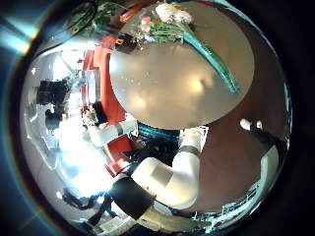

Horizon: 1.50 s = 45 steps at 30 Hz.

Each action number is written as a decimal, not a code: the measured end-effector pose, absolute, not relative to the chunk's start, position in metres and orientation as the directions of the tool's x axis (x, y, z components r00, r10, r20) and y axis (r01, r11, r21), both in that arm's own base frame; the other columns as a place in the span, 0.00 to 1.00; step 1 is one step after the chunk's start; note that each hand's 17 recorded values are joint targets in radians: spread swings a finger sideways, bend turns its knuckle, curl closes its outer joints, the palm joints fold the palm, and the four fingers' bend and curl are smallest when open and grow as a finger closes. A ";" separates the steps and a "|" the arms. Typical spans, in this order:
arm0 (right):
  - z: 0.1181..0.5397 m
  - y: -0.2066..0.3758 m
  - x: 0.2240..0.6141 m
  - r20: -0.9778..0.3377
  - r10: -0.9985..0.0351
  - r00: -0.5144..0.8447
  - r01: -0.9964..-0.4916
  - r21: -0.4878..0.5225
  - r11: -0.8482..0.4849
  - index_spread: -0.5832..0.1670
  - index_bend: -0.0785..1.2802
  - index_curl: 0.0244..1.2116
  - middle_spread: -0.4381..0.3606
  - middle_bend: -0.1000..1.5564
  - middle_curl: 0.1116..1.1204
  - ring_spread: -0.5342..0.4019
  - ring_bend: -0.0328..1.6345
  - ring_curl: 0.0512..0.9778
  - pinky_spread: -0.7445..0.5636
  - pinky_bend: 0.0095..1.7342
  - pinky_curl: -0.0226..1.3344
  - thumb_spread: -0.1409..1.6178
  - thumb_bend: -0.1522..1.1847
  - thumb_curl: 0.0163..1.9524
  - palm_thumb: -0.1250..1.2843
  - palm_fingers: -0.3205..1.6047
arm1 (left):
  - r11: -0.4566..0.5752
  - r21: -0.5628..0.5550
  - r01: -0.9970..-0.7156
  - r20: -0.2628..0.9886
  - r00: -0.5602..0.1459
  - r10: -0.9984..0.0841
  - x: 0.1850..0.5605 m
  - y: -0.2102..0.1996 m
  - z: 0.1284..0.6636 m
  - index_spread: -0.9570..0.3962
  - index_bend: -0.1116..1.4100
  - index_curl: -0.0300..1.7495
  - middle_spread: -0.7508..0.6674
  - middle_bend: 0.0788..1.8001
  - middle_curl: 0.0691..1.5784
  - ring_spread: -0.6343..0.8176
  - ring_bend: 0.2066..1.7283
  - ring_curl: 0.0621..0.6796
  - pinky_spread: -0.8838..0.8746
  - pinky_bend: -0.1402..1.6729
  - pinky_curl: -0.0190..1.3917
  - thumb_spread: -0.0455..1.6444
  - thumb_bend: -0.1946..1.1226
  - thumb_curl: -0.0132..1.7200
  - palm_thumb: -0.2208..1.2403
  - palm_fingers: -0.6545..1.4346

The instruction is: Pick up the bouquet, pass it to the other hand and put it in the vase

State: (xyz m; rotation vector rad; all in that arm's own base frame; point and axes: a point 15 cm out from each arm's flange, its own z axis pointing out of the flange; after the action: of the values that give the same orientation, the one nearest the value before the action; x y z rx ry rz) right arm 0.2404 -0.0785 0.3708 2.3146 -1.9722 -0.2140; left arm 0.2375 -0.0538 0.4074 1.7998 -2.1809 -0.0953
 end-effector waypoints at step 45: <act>0.306 -0.145 0.279 -0.123 -0.987 -0.101 -0.944 0.325 0.056 0.38 0.17 0.22 0.49 0.24 0.27 0.52 0.43 0.22 0.80 0.24 0.18 0.71 0.11 0.14 0.26 0.38 | 0.457 0.185 -0.870 0.132 -0.439 -0.889 0.249 -0.106 0.405 0.73 0.19 0.21 0.82 0.06 0.15 0.81 0.16 0.22 0.81 0.19 0.24 0.70 0.14 0.18 0.30 0.35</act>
State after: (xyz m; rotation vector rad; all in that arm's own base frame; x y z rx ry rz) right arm 0.2793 -0.1452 0.3062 2.0123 -2.1822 -0.4944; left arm 0.2490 -0.1064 0.4054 1.5294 -2.4962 -0.1324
